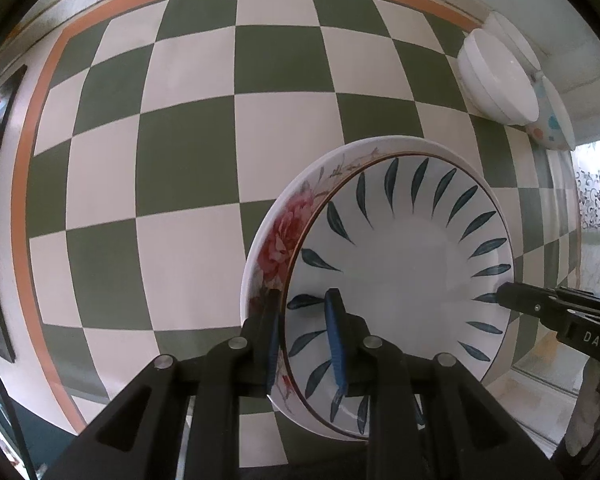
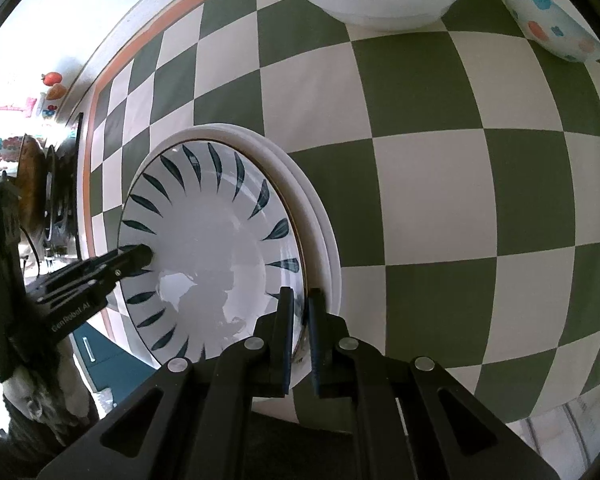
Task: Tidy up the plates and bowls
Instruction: 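Lay the blue-striped plate onto the pink-flower plate in the right gripper, then lower the plate stack onto the checkered cloth and open both grippers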
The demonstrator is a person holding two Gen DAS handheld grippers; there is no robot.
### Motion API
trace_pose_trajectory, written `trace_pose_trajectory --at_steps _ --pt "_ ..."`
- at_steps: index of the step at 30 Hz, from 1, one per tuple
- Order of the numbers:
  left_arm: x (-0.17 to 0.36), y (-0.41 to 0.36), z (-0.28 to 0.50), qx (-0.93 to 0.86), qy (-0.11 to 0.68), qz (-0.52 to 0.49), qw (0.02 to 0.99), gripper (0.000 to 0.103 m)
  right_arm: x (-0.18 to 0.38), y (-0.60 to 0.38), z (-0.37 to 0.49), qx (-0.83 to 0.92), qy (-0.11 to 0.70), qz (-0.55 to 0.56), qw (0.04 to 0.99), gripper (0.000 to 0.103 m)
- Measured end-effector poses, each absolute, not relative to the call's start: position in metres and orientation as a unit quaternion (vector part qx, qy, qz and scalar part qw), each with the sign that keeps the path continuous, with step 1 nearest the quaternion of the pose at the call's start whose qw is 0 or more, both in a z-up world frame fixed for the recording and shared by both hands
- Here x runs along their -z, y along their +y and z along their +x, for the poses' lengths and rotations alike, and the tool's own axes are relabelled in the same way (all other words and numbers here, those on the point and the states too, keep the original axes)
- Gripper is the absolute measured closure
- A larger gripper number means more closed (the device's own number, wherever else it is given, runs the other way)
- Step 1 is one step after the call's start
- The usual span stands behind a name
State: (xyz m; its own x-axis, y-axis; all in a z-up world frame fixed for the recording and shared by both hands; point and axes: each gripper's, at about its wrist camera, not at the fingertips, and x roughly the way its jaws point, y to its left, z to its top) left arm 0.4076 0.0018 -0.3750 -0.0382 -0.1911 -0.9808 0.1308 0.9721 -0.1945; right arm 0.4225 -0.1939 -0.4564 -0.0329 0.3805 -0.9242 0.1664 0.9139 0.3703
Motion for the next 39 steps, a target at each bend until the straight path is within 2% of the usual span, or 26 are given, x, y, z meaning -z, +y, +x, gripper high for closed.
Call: trace_pose_trajectory --at_steps 10,21,26,33,35,38,39 --pt "0.379 0.012 0.409 0.089 0.721 -0.080 0.682 0.084 0.456 -0.199 0.424 -0.094 0.712 0.199 0.667 0.092" --pt "0.370 0.010 0.388 0.037 0.706 -0.071 0.704 0.083 0.438 -0.200 0.424 -0.122 0.705 0.159 0.681 0.090" --pt "0.344 0.007 0.373 0.009 0.681 -0.054 0.731 0.083 0.413 -0.192 0.413 -0.117 0.688 0.116 0.707 0.090" --pt "0.278 0.002 0.333 0.016 0.628 -0.036 0.777 0.082 0.361 -0.171 0.376 -0.101 0.651 0.071 0.749 0.089" --pt "0.264 0.000 0.323 0.024 0.617 -0.034 0.786 0.077 0.347 -0.166 0.363 -0.098 0.642 0.068 0.757 0.087" --pt "0.240 0.002 0.305 0.035 0.600 -0.028 0.799 0.056 0.325 -0.160 0.342 -0.094 0.624 0.063 0.773 0.068" --pt "0.236 0.002 0.301 0.038 0.596 -0.026 0.802 0.044 0.318 -0.158 0.336 -0.092 0.617 0.062 0.779 0.062"
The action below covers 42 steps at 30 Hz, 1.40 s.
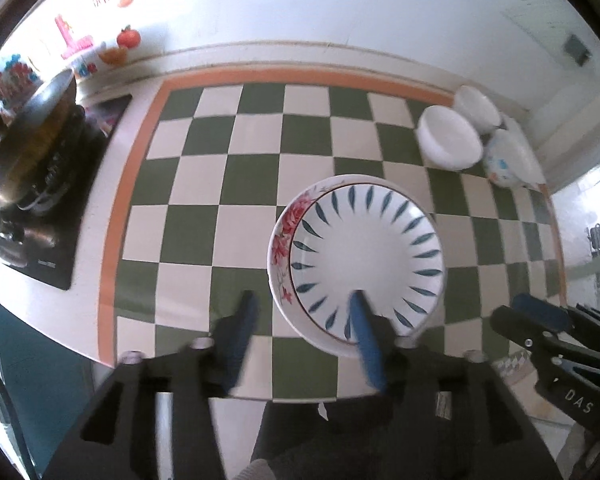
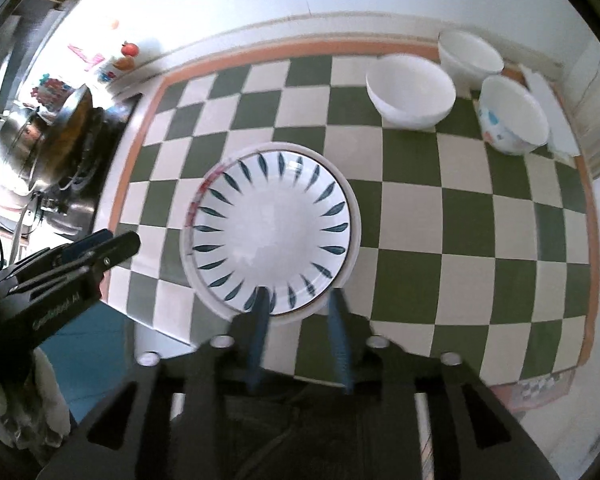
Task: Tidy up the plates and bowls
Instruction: 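Lower the plate stack onto the checkered cloth and open both grippers, then move both grippers to a plain white bowl and grasp its rim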
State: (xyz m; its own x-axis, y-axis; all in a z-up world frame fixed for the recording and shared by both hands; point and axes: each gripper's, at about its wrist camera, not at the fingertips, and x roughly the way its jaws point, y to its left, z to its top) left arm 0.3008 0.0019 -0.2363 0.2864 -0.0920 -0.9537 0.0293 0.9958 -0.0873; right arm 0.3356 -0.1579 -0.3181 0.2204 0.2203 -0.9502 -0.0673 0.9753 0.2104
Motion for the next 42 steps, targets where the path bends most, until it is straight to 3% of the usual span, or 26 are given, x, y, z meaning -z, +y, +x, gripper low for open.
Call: trace_pose_trajectory --at_steps 1,4,9,12,25,34,42 --pt "0.231 0.000 0.296 0.041 0.590 -0.025 0.806 0.034 0.311 -0.156 0.329 -0.091 0.612 0.060 0.784 0.060" --pt "0.215 0.000 0.279 0.052 0.575 -0.019 0.816 0.022 0.291 -0.151 0.309 -0.086 0.595 0.061 0.797 0.051" --pt "0.201 0.001 0.260 0.060 0.564 -0.024 0.823 0.011 0.268 -0.149 0.283 -0.079 0.574 0.067 0.812 0.026" --pt "0.195 0.003 0.251 0.063 0.560 -0.031 0.826 0.009 0.257 -0.151 0.270 -0.080 0.564 0.079 0.818 0.019" --pt "0.179 -0.017 0.267 0.057 0.549 -0.032 0.833 0.009 0.254 -0.184 0.275 -0.081 0.551 0.118 0.822 0.014" --pt "0.192 -0.087 0.379 0.065 0.547 -0.023 0.835 0.009 0.283 -0.275 0.371 -0.060 0.557 0.156 0.814 0.014" --pt "0.268 -0.147 0.496 0.090 0.613 -0.023 0.785 0.009 0.360 -0.346 0.495 -0.047 0.596 0.208 0.774 0.017"
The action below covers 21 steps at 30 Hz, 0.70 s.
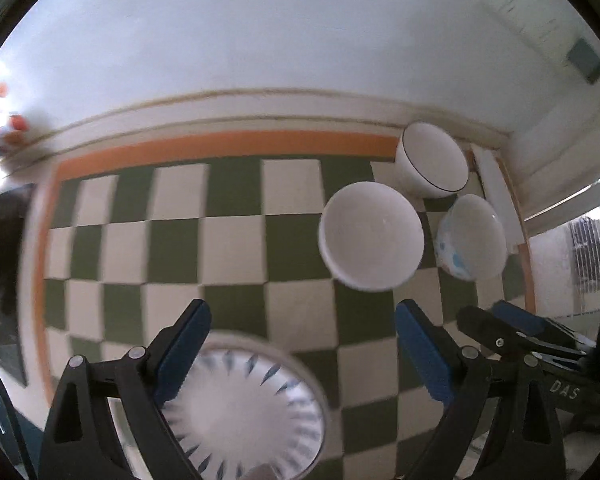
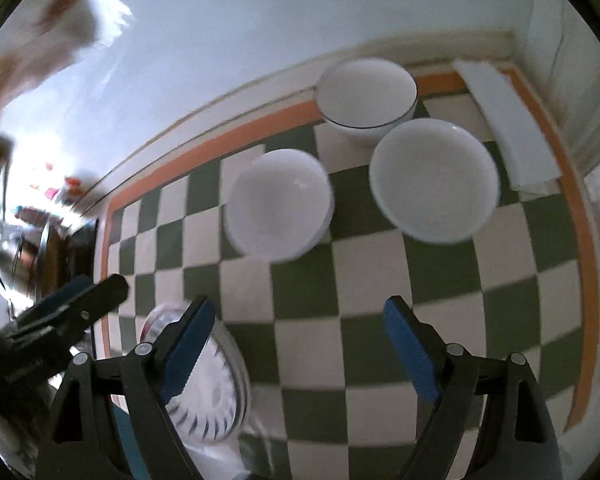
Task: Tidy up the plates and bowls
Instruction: 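Move both grippers to a plain white bowl and grasp its rim, then lift the white bowl with both grippers toward the plate stack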
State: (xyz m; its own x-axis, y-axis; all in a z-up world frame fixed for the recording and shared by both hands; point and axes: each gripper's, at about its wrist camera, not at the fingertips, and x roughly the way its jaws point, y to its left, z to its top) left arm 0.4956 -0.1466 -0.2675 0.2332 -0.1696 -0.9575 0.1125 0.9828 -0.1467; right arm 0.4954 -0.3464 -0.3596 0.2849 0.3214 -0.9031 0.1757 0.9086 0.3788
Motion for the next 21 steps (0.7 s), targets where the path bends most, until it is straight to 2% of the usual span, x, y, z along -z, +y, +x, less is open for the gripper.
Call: trace_pose_trajectory --at_steps 2,5,7,8,9,10,11,14,21 --pt "0.289 -0.156 0.518 0.092 0.633 -0.020 0.769 0.009 0.376 -0.352 0.517 -0.053 0.603 0.220 0.765 0.021" --pt "0.320 -0.165 0.546 0.088 0.663 -0.028 0.742 0.012 0.403 -0.356 0.545 -0.059 0.618 0.227 0.751 0.037" --pt "0.336 -0.170 0.560 0.096 0.680 -0.038 0.726 0.030 0.417 -0.356 0.558 -0.059 0.626 0.222 0.745 0.046" --pt "0.341 -0.172 0.564 0.100 0.684 -0.041 0.722 0.036 0.425 -0.355 0.565 -0.061 0.630 0.221 0.742 0.055" --pt "0.345 -0.175 0.569 0.105 0.688 -0.041 0.717 0.051 0.430 -0.354 0.569 -0.062 0.634 0.219 0.739 0.064" --pt "0.351 -0.178 0.572 0.105 0.692 -0.041 0.713 0.065 0.438 -0.352 0.574 -0.063 0.640 0.217 0.735 0.068" --pt "0.355 -0.180 0.574 0.107 0.695 -0.041 0.709 0.070 0.442 -0.351 0.576 -0.064 0.643 0.216 0.732 0.076" --pt "0.366 -0.186 0.576 0.116 0.703 -0.044 0.701 0.078 0.456 -0.349 0.584 -0.061 0.654 0.210 0.724 0.087" --pt "0.355 -0.194 0.552 0.116 0.688 -0.033 0.716 0.079 0.453 -0.349 0.580 -0.061 0.653 0.199 0.728 0.088"
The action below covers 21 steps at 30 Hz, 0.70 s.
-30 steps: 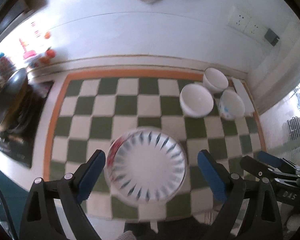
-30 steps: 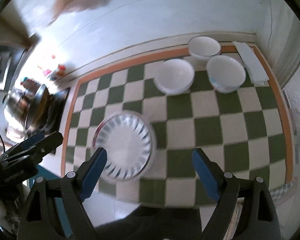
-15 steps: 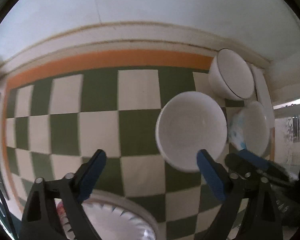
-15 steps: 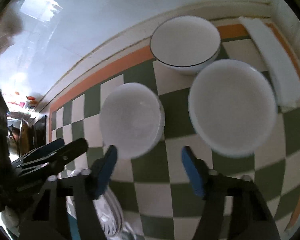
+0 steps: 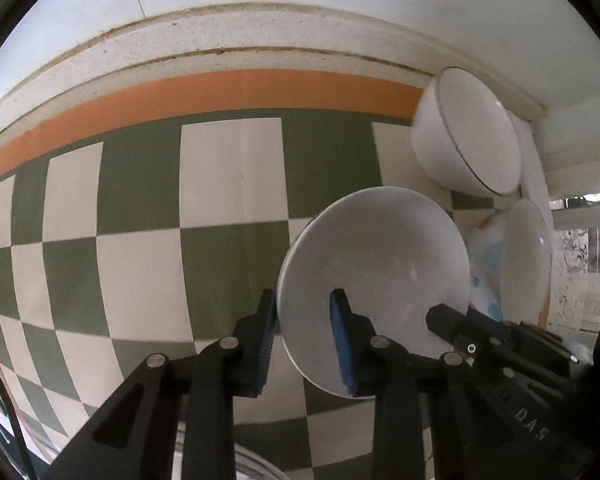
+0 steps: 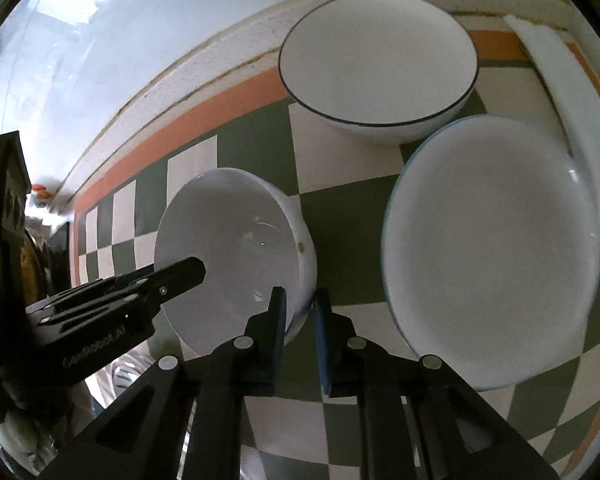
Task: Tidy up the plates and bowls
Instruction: 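Lift the white bowl with both grippers toward the plate stack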
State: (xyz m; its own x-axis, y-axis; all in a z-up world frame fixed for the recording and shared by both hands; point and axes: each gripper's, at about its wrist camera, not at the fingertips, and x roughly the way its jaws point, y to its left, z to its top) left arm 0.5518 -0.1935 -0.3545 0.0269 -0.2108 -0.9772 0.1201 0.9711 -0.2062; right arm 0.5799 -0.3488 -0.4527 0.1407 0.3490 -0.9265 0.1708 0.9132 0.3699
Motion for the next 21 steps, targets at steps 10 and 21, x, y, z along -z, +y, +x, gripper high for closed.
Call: trace_pose_trajectory --at_steps 10,21 --pt "0.322 -0.202 0.465 0.139 0.686 -0.039 0.713 0.079 0.406 -0.360 0.503 -0.088 0.642 0.184 0.739 0.088" --pt "0.342 -0.232 0.400 0.155 0.710 -0.020 0.687 0.079 0.417 -0.384 0.416 -0.070 0.662 0.185 0.723 0.088"
